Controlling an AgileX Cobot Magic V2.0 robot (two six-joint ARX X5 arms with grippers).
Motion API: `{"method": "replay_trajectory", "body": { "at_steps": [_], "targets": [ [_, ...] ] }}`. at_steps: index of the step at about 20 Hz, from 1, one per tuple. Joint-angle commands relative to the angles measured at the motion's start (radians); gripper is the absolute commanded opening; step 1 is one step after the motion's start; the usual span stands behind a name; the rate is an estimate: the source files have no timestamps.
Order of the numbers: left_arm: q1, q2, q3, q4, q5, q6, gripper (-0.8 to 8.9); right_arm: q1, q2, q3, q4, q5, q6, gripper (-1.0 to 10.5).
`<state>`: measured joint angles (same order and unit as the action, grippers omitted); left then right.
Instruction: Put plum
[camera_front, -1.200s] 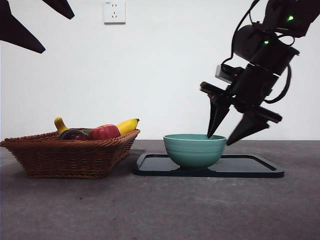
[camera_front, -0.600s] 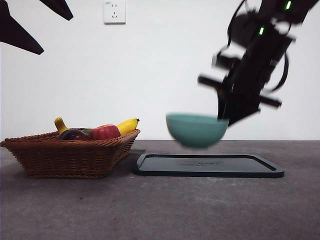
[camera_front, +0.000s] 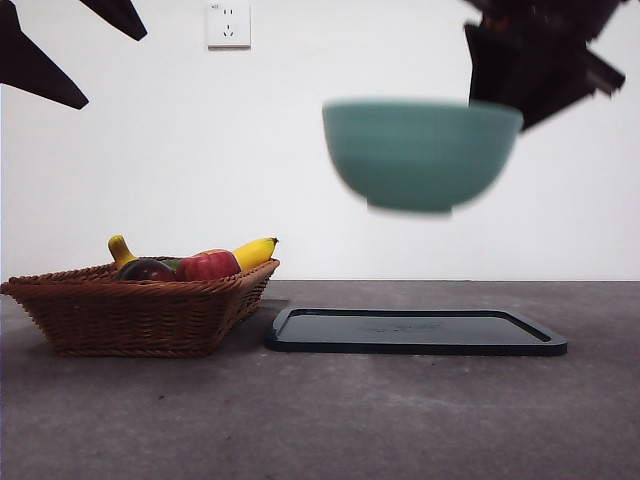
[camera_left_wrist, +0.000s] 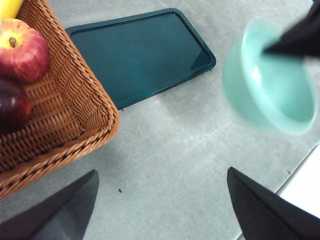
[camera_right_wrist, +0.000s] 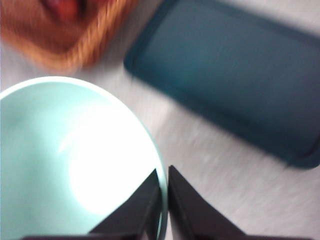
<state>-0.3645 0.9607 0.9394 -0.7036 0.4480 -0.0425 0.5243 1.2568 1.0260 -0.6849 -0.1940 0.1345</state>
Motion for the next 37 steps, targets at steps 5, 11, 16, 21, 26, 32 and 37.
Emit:
{"method": "replay_trajectory", "body": {
  "at_steps": [5,11,16,21,26,32,37],
  "targets": [
    [-0.003,0.006,0.010,0.008,0.006,0.008,4.03,0.099,0.018,-0.206,0.210,0.023,0.056,0.1],
    [-0.003,0.006,0.010,0.008,0.006,0.008,4.03,0.106,0.075,-0.275,0.297,0.068,0.063,0.1],
    [-0.003,0.006,0.010,0.008,0.006,0.008,4.02,0.106,0.157,-0.275,0.328,0.072,0.063,0.1],
    [-0.003,0.006,0.010,0.008,0.006,0.008,4.03,0.107,0.161,-0.274,0.325,0.093,0.062,0.3],
    [-0.003,0.006,0.010,0.008,0.006,0.008,4.03,0.108,0.142,-0.266,0.311,0.092,0.066,3.1],
    [-0.003,0.006,0.010,0.010,0.006,0.008,4.03,0.100,-0.033,-0.185,0.166,0.126,0.059,3.3],
    [-0.003,0.006,0.010,0.016,0.006,0.008,4.03,0.101,-0.211,-0.072,0.042,0.119,0.060,3.6]
  ]
}}
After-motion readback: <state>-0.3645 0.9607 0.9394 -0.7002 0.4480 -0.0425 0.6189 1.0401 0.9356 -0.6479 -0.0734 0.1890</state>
